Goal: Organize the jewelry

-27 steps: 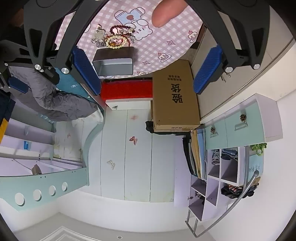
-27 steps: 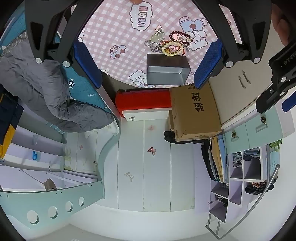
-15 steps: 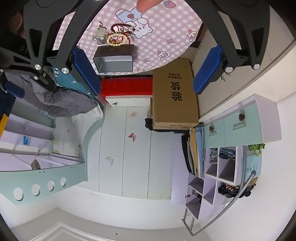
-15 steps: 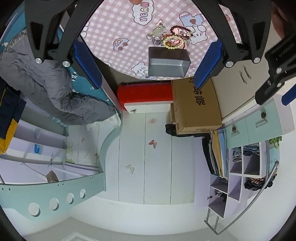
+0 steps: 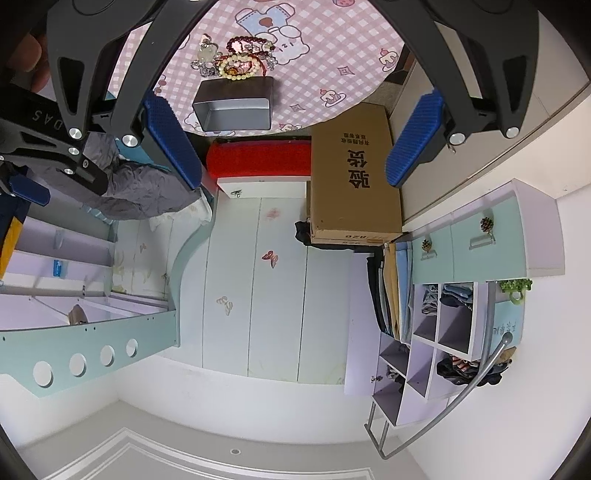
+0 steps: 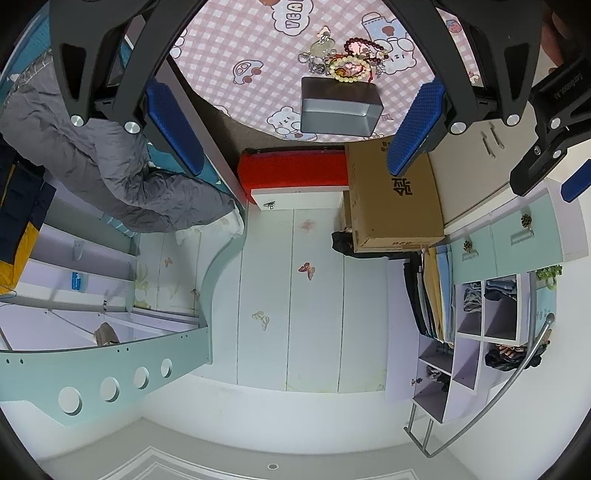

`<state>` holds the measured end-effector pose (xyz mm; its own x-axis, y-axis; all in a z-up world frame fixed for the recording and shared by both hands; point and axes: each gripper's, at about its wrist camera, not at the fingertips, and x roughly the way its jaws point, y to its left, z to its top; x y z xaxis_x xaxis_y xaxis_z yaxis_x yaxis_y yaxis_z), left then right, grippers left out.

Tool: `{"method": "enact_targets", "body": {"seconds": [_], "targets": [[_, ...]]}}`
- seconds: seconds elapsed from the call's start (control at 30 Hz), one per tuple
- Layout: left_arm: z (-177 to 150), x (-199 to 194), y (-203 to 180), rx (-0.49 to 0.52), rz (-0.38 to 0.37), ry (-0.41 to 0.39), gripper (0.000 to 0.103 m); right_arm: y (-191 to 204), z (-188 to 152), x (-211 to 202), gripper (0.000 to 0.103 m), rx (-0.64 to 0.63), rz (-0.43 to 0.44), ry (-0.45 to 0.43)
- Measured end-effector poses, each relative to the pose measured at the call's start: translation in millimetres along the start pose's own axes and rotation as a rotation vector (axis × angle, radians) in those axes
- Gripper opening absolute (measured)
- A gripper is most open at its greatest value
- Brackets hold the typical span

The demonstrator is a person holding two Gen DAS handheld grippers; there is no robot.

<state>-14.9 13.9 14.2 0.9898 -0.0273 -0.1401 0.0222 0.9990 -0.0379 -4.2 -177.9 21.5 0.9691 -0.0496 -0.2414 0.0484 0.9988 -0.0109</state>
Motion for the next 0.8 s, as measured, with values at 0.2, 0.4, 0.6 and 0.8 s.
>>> {"method": "enact_targets", "body": {"seconds": [0.2, 0.4, 0.6, 0.8], "targets": [[-3.2, 0.7, 0.4, -0.001, -0.003, 0.004, 0.097, 2.1, 2.0, -0.2, 0.095, -0.002, 0.008, 0.000], [-5.3, 0.8, 1.4, 0.000, 0.000, 0.003, 0.098, 0.5, 3.7, -0.3, 0.095, -0.002, 0.013, -0.003], [-8.3, 1.0, 3.6, -0.006, -0.004, -0.002, 0.098, 2.6, 4.6, -0.6, 0.095, -0.006, 0.020, -0.008], [-8.2, 0.9, 3.0, -0.006, -0.001, -0.001, 0.097, 4.7, 4.8, 0.9, 0.095, -0.010, 0.025, -0.008]]}}
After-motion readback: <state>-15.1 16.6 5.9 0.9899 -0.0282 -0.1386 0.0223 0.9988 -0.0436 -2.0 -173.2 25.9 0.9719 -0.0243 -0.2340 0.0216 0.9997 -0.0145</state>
